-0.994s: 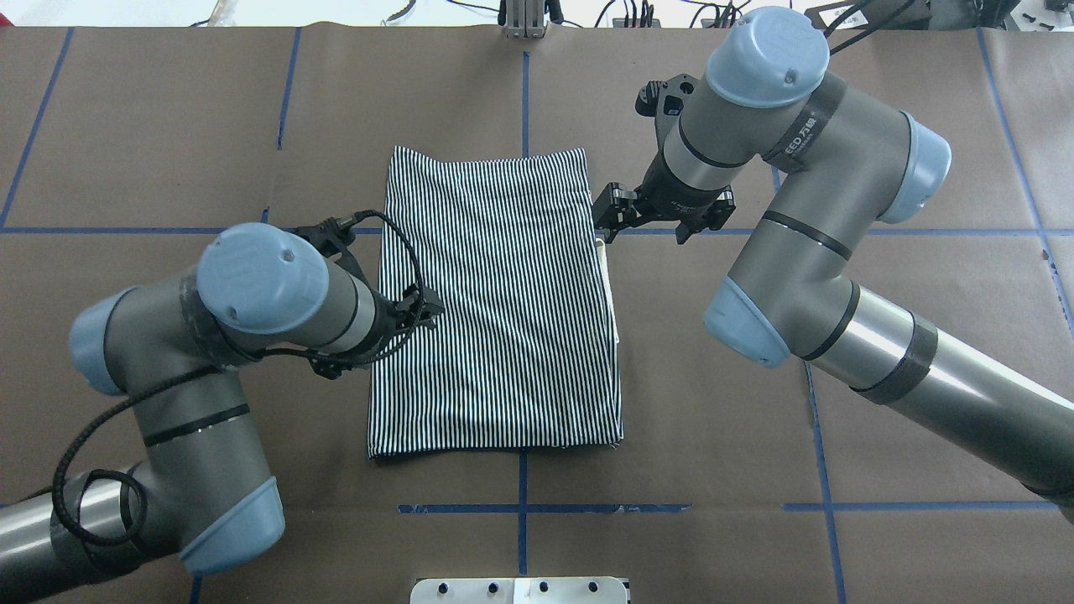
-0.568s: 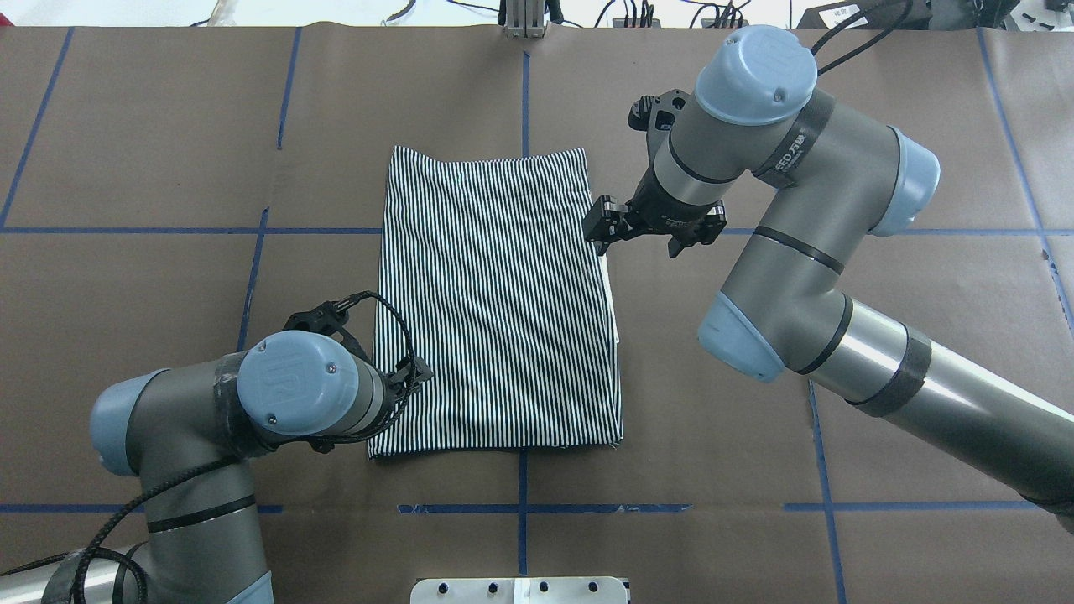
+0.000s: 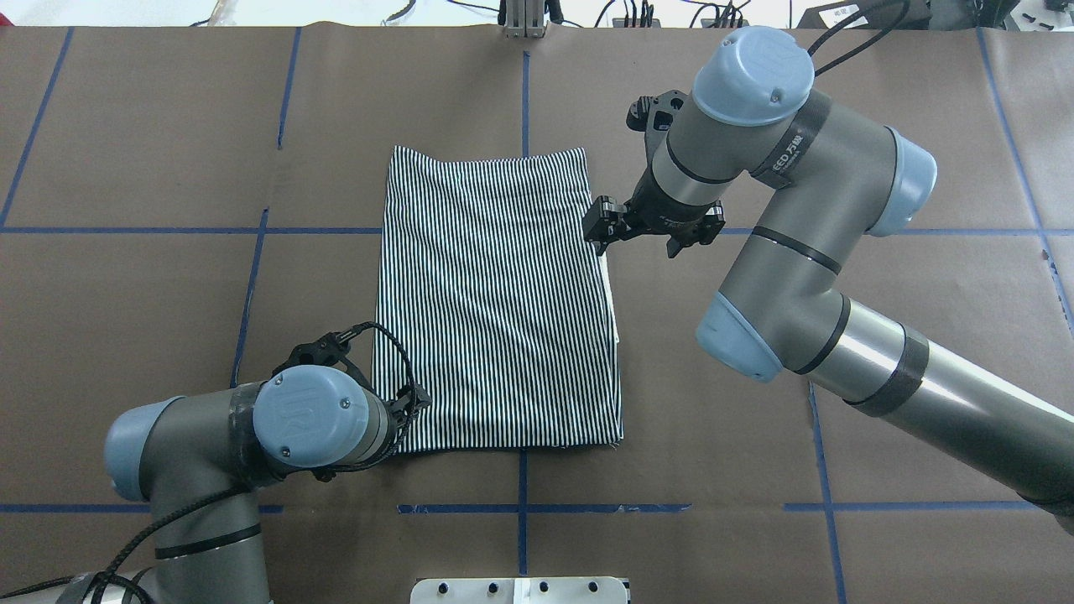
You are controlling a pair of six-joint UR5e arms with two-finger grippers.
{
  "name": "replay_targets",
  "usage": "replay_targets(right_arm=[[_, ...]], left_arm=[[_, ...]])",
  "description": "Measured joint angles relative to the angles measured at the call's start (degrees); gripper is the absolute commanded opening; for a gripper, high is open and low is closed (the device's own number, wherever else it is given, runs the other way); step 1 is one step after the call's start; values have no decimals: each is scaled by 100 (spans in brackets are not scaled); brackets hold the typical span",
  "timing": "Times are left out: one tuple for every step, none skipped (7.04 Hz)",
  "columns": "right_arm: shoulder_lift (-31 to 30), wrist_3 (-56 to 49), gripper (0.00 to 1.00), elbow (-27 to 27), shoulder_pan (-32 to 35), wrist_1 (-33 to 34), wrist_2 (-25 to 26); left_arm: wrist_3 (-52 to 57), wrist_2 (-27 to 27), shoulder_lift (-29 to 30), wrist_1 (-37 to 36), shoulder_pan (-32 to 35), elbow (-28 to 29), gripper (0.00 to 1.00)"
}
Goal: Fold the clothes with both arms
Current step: 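Move the right gripper to the shirt's near corner beside the left gripper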
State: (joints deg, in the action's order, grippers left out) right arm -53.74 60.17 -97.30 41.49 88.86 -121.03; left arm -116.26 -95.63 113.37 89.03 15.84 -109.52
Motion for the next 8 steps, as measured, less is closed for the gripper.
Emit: replay_targets(right_arm=[[2,1,100,0,0,0,0],[3,3,100,0,-4,0,0],[3,3,100,0,-6,1,0],[3,4,100,0,-7,6,6],[3,4,100,0,-9,8,18],[2,2,100,0,-9,8,25],[-2,-2,100,0,-9,11,31],[-4,-4,100,0,-8,14,34]], left_arm=[[-24,1,-7,0,-36,44,90],[-32,1,-28,0,-49,83,85],[-36,1,-63,0,-52,104,76],[-37,1,-87,0,-54,111,65],[-37,-1,-91,0,-55,113,53],[-37,-5,-89,0,-55,115,46],[-37,-7,-85,0,-55,114,30],[-37,-5,-76,8,-54,112,10]])
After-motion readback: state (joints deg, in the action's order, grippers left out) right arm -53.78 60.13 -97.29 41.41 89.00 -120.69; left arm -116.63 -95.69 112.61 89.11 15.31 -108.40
